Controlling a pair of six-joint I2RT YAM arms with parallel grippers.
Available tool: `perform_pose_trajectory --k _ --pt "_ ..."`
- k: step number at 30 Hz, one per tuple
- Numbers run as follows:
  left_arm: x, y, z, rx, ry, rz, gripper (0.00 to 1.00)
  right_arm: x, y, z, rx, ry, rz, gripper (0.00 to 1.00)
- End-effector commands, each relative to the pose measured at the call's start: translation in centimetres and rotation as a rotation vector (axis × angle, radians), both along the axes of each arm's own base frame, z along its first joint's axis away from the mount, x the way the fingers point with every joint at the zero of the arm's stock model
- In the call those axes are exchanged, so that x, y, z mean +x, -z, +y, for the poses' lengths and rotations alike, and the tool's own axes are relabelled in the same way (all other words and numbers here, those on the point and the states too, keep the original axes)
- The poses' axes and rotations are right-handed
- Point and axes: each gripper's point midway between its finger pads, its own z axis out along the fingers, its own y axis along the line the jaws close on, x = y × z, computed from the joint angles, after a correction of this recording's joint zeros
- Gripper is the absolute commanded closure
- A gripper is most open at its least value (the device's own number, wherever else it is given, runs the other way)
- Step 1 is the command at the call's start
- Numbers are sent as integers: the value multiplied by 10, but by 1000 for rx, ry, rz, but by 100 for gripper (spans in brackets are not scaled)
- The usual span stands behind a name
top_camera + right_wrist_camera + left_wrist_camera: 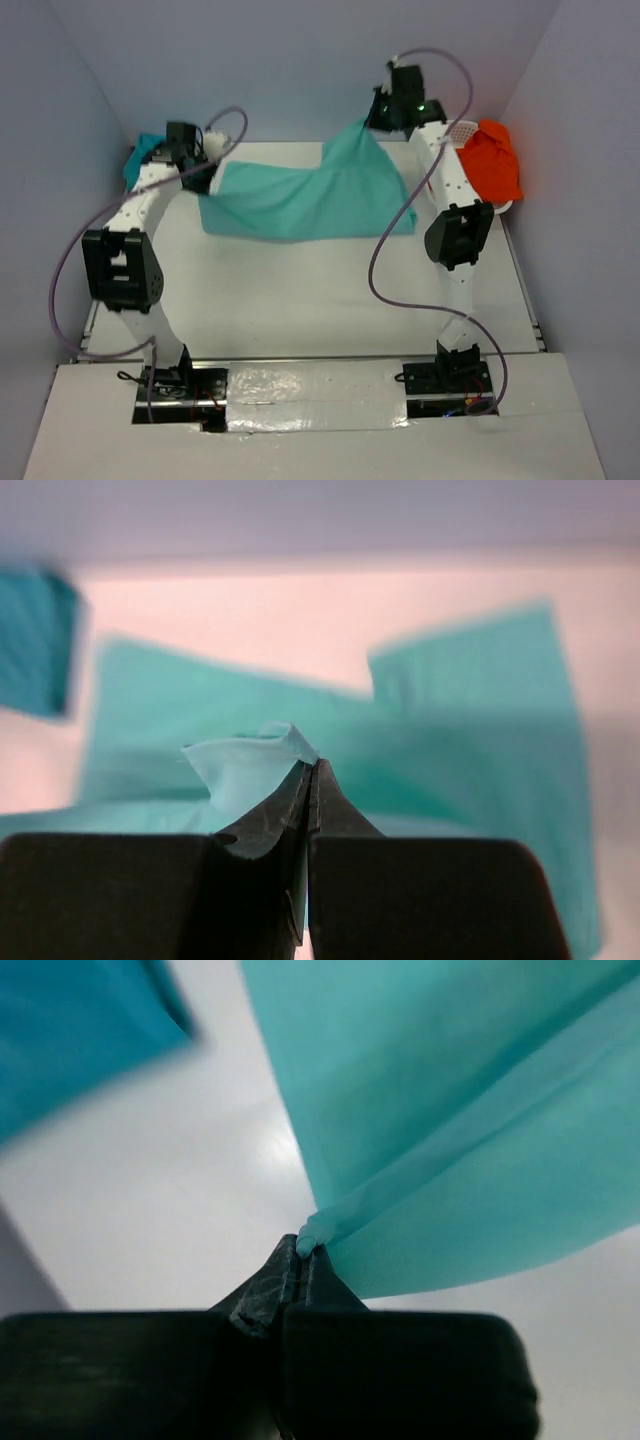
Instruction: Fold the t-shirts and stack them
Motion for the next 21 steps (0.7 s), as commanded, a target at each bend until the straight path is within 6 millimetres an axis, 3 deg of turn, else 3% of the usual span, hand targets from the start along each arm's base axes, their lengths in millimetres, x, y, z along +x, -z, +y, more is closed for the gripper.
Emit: perform_pose_trajectory --k 1,2,3,4,5,6,7,9,10,11,12,13,14,15,16,17,18,19,20,21 --pt "90 -103 18 -99 -114 -310 100 16 -165 -48 154 72 -378 100" --pt "115 -166 23 -131 -130 -468 100 16 -176 -67 179 99 -412 100" --pt "132 -173 36 -166 -184 -497 100 -4 -246 -76 233 103 -596 100" --pt "140 -192 41 -184 -196 -545 100 -14 -264 -82 242 102 -650 100" --pt "148 -228 44 -208 -187 -631 100 -16 -254 -91 231 118 -643 100" --pt "150 -242 44 -220 -181 -666 100 -26 -270 -93 206 99 -698 100" --pt "149 -252 42 -226 -165 -694 100 -42 -281 -93 190 82 -722 100" --pt "141 -262 37 -235 -130 -736 100 -63 -284 -86 173 20 -722 100" --pt "136 -259 35 -240 -121 -737 100 -64 -256 -82 165 0 -659 100" --pt "123 -242 29 -251 -104 -699 100 -70 -244 -80 155 -14 -636 100" --pt "118 -235 26 -246 -84 -693 100 -90 -254 -76 146 -31 -676 100" --pt "110 -226 24 -245 -72 -671 100 -93 -199 -75 118 -37 -578 100" --pt "94 -203 23 -239 -68 -620 100 -102 -186 -74 111 -39 -569 100" --pt "84 -188 22 -221 -49 -589 100 -123 -194 -72 112 -47 -621 100" --pt "74 -171 21 -212 -36 -548 100 -133 -138 -68 96 -51 -520 100" --pt "50 -139 18 -205 -22 -477 100 -143 -124 -67 85 -50 -504 100" --pt "37 -123 17 -175 7 -446 100 -165 -120 -59 83 -66 -511 100" --pt "24 -106 17 -160 21 -410 100 -178 -72 -63 49 -43 -419 100" --pt "-2 -73 16 -131 52 -342 100 -189 -56 -63 44 -33 -386 100" --pt "-16 -54 17 -111 70 -301 100 -213 -24 -56 38 -54 -329 100"
